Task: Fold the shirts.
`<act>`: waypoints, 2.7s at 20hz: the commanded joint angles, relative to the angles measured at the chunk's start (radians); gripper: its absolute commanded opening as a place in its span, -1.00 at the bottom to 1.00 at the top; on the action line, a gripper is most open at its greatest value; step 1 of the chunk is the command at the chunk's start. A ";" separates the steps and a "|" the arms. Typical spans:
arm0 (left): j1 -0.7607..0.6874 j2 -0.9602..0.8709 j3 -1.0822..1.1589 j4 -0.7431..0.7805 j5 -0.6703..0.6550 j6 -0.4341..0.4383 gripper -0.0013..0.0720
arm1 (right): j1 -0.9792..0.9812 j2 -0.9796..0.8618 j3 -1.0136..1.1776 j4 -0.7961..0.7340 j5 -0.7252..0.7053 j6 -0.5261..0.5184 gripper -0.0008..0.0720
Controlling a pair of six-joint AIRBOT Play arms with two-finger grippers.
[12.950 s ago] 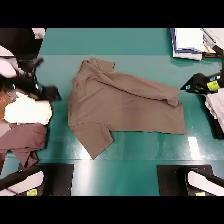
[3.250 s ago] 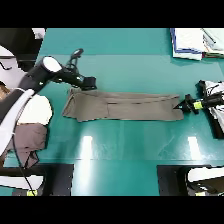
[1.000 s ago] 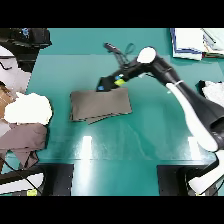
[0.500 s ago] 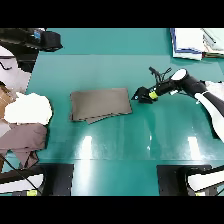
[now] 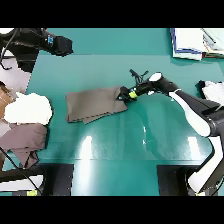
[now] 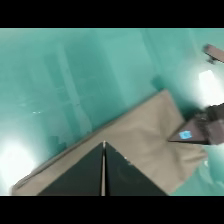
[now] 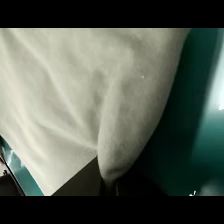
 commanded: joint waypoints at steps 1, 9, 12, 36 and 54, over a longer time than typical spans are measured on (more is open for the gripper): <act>-0.070 -0.001 0.000 0.060 -0.001 0.006 -0.90 | 0.008 -0.024 0.111 -0.018 0.016 0.000 -0.94; -0.245 -0.001 0.000 0.070 0.035 0.005 -0.90 | -0.457 0.335 0.124 -0.353 0.085 0.092 -0.94; -0.260 -0.001 0.000 0.049 0.071 0.005 -0.90 | -0.690 0.439 0.124 -0.396 0.125 0.092 -0.94; -0.260 -0.001 0.000 0.007 0.106 -0.021 -0.90 | -1.172 0.637 0.126 -0.327 -0.040 0.070 -0.94; -0.260 -0.001 0.000 0.007 0.098 -0.021 -0.90 | -1.425 0.881 -0.359 -0.684 0.229 0.072 0.74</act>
